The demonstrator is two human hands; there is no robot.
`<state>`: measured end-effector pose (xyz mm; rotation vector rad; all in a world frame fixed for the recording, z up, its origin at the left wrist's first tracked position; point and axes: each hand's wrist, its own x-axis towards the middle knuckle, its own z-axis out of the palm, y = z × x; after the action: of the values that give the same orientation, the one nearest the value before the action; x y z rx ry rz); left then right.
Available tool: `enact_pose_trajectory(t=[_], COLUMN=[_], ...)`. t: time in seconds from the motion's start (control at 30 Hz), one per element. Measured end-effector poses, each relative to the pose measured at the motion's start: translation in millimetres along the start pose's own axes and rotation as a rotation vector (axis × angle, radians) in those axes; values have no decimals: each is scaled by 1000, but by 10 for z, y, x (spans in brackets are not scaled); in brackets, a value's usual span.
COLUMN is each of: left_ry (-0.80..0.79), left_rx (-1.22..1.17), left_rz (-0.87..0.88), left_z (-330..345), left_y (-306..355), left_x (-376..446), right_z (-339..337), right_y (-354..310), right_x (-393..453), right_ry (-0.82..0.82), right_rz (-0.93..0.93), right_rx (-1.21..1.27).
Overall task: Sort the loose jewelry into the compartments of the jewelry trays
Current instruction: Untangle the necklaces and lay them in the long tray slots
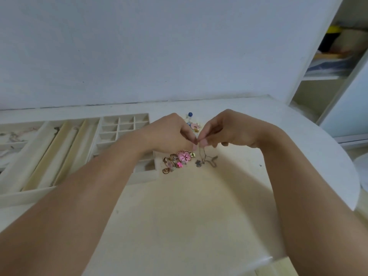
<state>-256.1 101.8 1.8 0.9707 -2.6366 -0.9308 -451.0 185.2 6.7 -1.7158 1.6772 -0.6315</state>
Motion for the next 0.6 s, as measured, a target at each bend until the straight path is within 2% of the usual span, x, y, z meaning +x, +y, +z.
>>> enact_pose_trajectory(t=[0.13, 0.23, 0.43, 0.6], left_ry=[-36, 5, 79, 134], left_rx=[-136, -165, -281, -312], left_rz=[15, 29, 76, 112], left_z=[-82, -91, -115, -137], left_y=[65, 100, 133, 146], left_x=[-68, -90, -99, -104], right_z=[-34, -44, -56, -48], right_y=[-17, -13, 13, 51], right_x=[-27, -18, 11, 29], right_ry=[86, 123, 86, -24], right_rz=[-123, -152, -155, -142], right_rx=[183, 277, 430, 501])
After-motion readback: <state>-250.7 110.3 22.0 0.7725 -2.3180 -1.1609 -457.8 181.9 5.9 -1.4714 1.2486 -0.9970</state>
